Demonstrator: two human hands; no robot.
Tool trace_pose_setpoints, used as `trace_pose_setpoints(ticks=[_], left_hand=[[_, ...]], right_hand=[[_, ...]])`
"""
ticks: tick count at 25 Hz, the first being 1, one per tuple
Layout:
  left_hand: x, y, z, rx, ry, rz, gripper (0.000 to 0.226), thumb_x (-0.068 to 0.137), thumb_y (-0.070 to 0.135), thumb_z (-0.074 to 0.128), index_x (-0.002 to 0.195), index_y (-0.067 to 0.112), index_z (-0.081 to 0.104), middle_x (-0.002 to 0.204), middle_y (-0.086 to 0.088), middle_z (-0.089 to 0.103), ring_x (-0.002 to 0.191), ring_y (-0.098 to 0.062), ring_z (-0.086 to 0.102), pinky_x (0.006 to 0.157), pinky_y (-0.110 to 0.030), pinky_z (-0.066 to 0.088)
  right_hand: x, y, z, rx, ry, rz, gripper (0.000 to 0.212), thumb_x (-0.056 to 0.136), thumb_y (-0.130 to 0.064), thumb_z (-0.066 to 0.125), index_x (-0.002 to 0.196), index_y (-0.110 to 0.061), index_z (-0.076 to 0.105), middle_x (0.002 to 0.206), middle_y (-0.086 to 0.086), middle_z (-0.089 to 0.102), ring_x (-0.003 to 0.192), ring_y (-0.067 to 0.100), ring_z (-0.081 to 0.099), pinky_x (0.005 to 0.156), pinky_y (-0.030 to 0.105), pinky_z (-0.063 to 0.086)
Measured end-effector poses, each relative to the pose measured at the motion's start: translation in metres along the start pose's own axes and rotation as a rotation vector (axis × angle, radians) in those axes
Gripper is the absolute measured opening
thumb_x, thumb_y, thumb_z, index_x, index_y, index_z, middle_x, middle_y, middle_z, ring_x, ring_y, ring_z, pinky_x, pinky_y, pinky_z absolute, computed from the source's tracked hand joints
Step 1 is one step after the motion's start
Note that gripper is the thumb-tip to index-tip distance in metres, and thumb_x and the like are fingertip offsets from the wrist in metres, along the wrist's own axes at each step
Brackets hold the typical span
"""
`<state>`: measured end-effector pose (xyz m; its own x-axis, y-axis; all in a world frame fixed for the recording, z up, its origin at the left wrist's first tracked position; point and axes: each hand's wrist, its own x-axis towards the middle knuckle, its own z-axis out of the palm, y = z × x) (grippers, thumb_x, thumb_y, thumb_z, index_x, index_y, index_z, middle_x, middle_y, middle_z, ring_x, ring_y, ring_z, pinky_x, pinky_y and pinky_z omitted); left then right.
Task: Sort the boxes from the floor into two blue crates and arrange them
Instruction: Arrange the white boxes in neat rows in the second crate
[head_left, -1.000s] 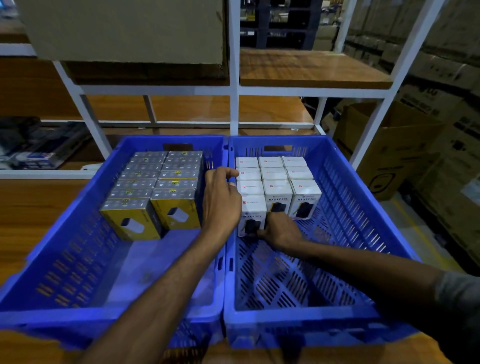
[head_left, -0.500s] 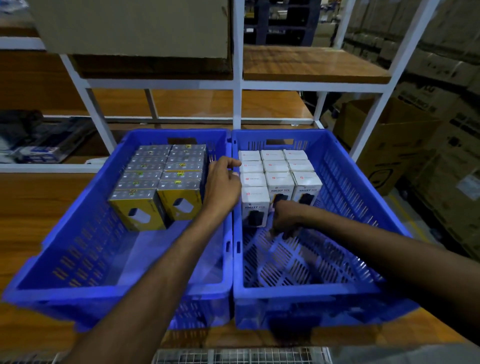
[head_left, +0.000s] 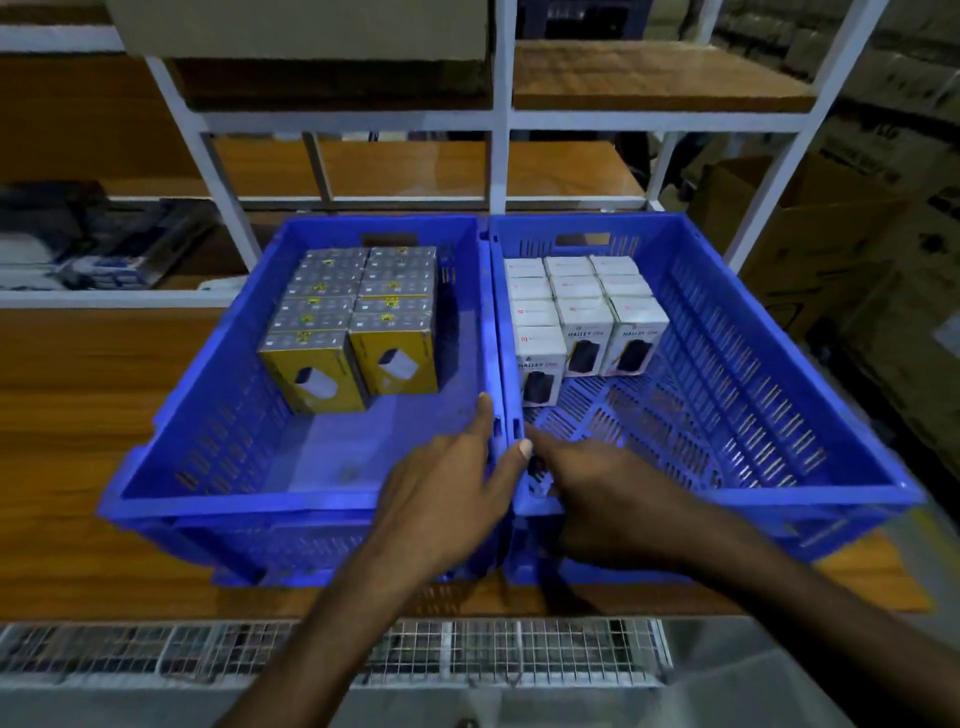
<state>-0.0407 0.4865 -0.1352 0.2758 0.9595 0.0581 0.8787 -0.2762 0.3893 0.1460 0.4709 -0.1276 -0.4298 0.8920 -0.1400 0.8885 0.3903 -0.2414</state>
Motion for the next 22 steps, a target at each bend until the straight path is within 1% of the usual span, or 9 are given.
trace_pose_setpoints(ticks=[1, 3, 6, 9, 13, 16, 18, 20, 22], left_hand=[[-0.007, 0.006, 0.000, 0.100, 0.027, -0.009, 0.075, 0.100, 0.067, 0.028, 0.163, 0.027, 0.015, 0.113, -0.008, 0.073, 0.106, -0.032, 0.067, 0.072, -0.040, 0.048], [-0.018, 0.014, -0.001, 0.218, 0.047, 0.008, 0.075, 0.101, 0.067, 0.023, 0.163, 0.027, 0.012, 0.113, -0.007, 0.073, 0.100, -0.031, 0.069, 0.066, -0.038, 0.043], [-0.020, 0.014, -0.004, 0.247, 0.077, 0.015, 0.075, 0.101, 0.066, 0.021, 0.164, 0.027, 0.013, 0.095, -0.006, 0.073, 0.086, -0.028, 0.070, 0.059, -0.037, 0.040], [-0.024, 0.015, -0.001, 0.250, 0.124, 0.025, 0.073, 0.102, 0.065, 0.022, 0.163, 0.027, 0.015, 0.083, -0.005, 0.070, 0.077, -0.027, 0.068, 0.052, -0.034, 0.033], [-0.021, 0.017, 0.003, 0.213, 0.140, 0.010, 0.068, 0.105, 0.060, 0.025, 0.162, 0.023, 0.022, 0.093, -0.011, 0.073, 0.084, -0.034, 0.069, 0.055, -0.036, 0.035], [-0.020, 0.019, 0.005, 0.189, 0.146, -0.001, 0.065, 0.107, 0.055, 0.025, 0.160, 0.018, 0.027, 0.099, -0.015, 0.073, 0.092, -0.039, 0.068, 0.061, -0.039, 0.039], [-0.019, 0.019, 0.007, 0.190, 0.168, 0.018, 0.064, 0.108, 0.053, 0.025, 0.159, 0.014, 0.028, 0.097, -0.015, 0.073, 0.091, -0.039, 0.068, 0.057, -0.038, 0.035], [-0.020, 0.018, 0.008, 0.192, 0.181, 0.042, 0.065, 0.108, 0.053, 0.025, 0.158, 0.011, 0.028, 0.095, -0.015, 0.073, 0.088, -0.039, 0.068, 0.054, -0.037, 0.029], [-0.019, 0.017, 0.009, 0.198, 0.197, 0.050, 0.066, 0.108, 0.052, 0.026, 0.157, 0.008, 0.028, 0.095, -0.015, 0.073, 0.087, -0.039, 0.068, 0.055, -0.036, 0.029]], right_hand=[[-0.002, -0.005, 0.007, -0.100, 0.078, 0.012, 0.094, 0.082, -0.033, 0.071, 0.161, -0.019, 0.023, 0.132, 0.006, 0.064, 0.117, 0.031, 0.063, 0.087, 0.039, 0.050], [-0.001, -0.009, 0.008, -0.147, 0.090, 0.069, 0.091, 0.080, -0.031, 0.066, 0.160, -0.022, 0.025, 0.125, 0.006, 0.067, 0.114, 0.032, 0.063, 0.085, 0.041, 0.051], [0.003, -0.008, 0.002, -0.081, 0.067, 0.080, 0.076, 0.075, -0.029, 0.069, 0.146, -0.024, 0.040, 0.113, 0.008, 0.070, 0.103, 0.036, 0.067, 0.077, 0.042, 0.055], [0.002, -0.006, 0.004, -0.073, 0.098, 0.055, 0.068, 0.074, -0.031, 0.067, 0.138, -0.023, 0.045, 0.105, 0.008, 0.069, 0.095, 0.037, 0.067, 0.073, 0.045, 0.058], [0.003, -0.004, 0.005, -0.124, 0.123, 0.051, 0.066, 0.073, -0.032, 0.069, 0.134, -0.018, 0.049, 0.107, 0.008, 0.070, 0.097, 0.035, 0.067, 0.071, 0.039, 0.052], [0.001, -0.008, 0.000, -0.120, 0.076, 0.061, 0.060, 0.071, -0.034, 0.077, 0.123, -0.017, 0.053, 0.104, 0.007, 0.069, 0.094, 0.033, 0.066, 0.073, 0.041, 0.055], [0.001, -0.011, -0.002, -0.112, 0.056, 0.090, 0.057, 0.068, -0.035, 0.080, 0.117, -0.019, 0.054, 0.102, 0.007, 0.070, 0.090, 0.032, 0.066, 0.074, 0.043, 0.058], [0.002, -0.011, -0.003, -0.104, 0.042, 0.113, 0.059, 0.066, -0.037, 0.081, 0.117, -0.020, 0.055, 0.102, 0.005, 0.071, 0.087, 0.030, 0.067, 0.073, 0.045, 0.060], [0.003, -0.013, -0.003, -0.123, 0.033, 0.140, 0.060, 0.065, -0.041, 0.083, 0.115, -0.020, 0.058, 0.107, 0.005, 0.073, 0.090, 0.029, 0.068, 0.076, 0.045, 0.060]])
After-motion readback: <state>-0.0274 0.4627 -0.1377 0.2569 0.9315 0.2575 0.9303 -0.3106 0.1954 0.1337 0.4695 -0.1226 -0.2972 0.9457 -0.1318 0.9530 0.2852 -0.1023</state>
